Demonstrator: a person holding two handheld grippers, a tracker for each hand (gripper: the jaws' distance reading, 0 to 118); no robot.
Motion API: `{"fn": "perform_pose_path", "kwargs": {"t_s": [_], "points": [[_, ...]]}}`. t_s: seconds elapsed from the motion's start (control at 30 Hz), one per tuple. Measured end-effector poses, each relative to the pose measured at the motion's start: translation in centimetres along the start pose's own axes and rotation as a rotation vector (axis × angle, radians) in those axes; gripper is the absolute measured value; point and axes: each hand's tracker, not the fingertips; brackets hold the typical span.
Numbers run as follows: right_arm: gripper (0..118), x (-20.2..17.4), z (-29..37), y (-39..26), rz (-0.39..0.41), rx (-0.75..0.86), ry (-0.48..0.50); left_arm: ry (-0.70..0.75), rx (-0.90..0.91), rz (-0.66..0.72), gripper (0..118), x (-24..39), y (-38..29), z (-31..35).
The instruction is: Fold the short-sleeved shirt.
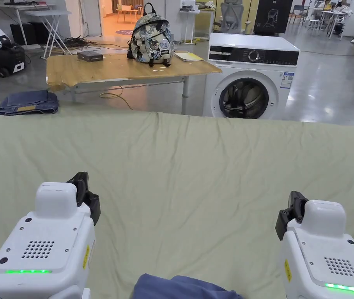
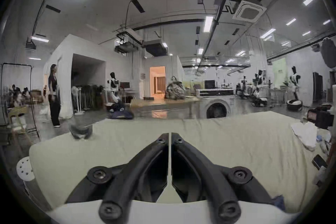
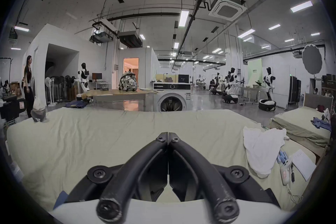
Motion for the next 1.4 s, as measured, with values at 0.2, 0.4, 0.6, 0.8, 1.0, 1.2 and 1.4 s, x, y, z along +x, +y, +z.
{"fn": "perform_pose_path", "kwargs": {"t_s": [0.2,0.4,0.6,0.8,1.0,1.2,1.4], "points": [[0,-0.3,1.7,-0.3,0.015,-0.069,0.048,-0.024,-0.018,-0.004,0,-0.7,0.1,0.3],[0,-2.8,4.2,-4.4,0.055,-0.285,0.235,-0.062,-0.069,0.004,0,-1.7,-0.7,0.8],[0,-5.7,6.2,-11.4,0.122,-0.498,0.326,-0.071,-0.149,0.029,0,-2.9,-2.4,1.5],[0,-5.1,5.0,-16.4,0.102,-0.602,0.291,-0.149,-0.327,0.072,0,-3.9,-4.7,2.0],[0,-4.9,4.1,-15.6,0.097,-0.621,0.302,-0.482,-0.715,0.343,0,-5.8,-8.1,-0.9],[0,-4.6,4.0,-15.5,0.104,-0.626,0.318,-0.767,-1.007,0.578,51,-6.0,-12.4,-3.9],[0,-4.3,3.9,-15.6,0.099,-0.632,0.326,-0.883,-1.122,0.724,86,-5.7,-16.3,-6.3]]}}
